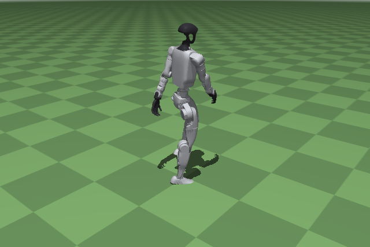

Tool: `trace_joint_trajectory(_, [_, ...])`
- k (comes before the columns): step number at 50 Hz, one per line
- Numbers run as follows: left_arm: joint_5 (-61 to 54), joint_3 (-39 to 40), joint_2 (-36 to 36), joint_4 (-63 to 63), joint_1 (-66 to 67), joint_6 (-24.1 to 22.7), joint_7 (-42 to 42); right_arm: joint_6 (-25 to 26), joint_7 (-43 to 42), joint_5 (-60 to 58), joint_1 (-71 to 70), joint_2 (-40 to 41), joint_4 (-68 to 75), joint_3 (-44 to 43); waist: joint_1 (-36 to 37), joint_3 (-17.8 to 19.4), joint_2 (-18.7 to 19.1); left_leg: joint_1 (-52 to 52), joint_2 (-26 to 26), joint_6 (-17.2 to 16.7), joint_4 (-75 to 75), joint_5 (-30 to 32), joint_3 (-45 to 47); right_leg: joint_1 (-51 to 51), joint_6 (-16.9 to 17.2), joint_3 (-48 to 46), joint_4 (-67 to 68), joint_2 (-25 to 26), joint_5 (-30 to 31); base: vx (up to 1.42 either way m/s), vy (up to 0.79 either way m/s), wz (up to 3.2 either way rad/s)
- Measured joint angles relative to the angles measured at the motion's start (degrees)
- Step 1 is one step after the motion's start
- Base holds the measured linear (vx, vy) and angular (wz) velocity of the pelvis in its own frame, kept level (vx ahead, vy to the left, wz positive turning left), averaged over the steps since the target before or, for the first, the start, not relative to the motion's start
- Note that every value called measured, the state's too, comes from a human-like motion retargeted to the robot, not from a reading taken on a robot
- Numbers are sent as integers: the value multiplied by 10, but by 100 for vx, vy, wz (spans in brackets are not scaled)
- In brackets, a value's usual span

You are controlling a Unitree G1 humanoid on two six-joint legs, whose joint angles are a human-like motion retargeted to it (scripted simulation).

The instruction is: Upper body actions

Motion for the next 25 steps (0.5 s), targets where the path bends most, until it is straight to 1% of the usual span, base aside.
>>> trace_joint_trajectory(4, [-27,7,14,-22,-19,-6,21,-2,-4,-17,37,-5,6,21,-30,-19,3,106,-47,-2,-127,7,-12,3,7,-16,-3,0,-4,10,-1,36])
trace_joint_trajectory(8, [-50,15,26,-32,-37,-8,35,-1,-6,-25,68,-8,10,30,-60,-39,6,204,-75,-4,-261,5,-10,3,14,-28,-4,3,-7,17,-1,30])
trace_joint_trajectory(11, [-61,16,33,-35,-54,-7,38,0,-6,-27,88,-15,13,32,-84,-50,17,265,-95,-4,-363,3,-27,6,19,-39,-5,15,-10,18,-1,33])
trace_joint_trajectory(13, [-67,15,36,-35,-69,-6,41,0,-8,-30,103,-21,15,29,-96,-55,26,301,-103,-19,-433,-17,-37,8,22,-44,-5,25,-12,20,-1,29])
trace_joint_trajectory(15, [-72,11,38,-33,-87,-8,47,2,-9,-33,119,-30,19,23,-100,-58,34,333,-109,-21,-496,-46,-36,9,26,-46,-4,36,-12,29,1,16])
trace_joint_trajectory(18, [-80,-1,34,-26,-119,-12,56,8,-10,-40,150,-47,21,7,-113,-65,42,355,-117,-13,-557,-85,-42,11,34,-59,-2,41,-14,29,1,38])
trace_joint_trajectory(20, [-90,-13,28,-15,-148,-19,63,13,-14,-51,171,-60,22,-10,-131,-69,46,357,-124,4,-580,-104,-58,7,44,-76,9,37,-20,30,1,69])
trace_joint_trajectory(22, [-107,-27,20,-6,-176,-27,70,18,-16,-61,196,-73,21,-28,-143,-65,52,359,-130,28,-595,-111,-69,-2,55,-86,39,31,-24,29,-1,51])
trace_joint_trajectory(23, [-116,-33,15,-4,-191,-32,73,21,-16,-66,210,-79,21,-38,-148,-60,55,363,-129,34,-599,-110,-74,-9,61,-85,62,29,-20,32,1,26])
trace_joint_trajectory(25, [-133,-48,4,-4,-223,-43,75,31,-14,-72,238,-92,21,-60,-150,-44,56,364,-126,38,-594,-110,-75,-28,68,-90,120,16,20,24,2,-1])
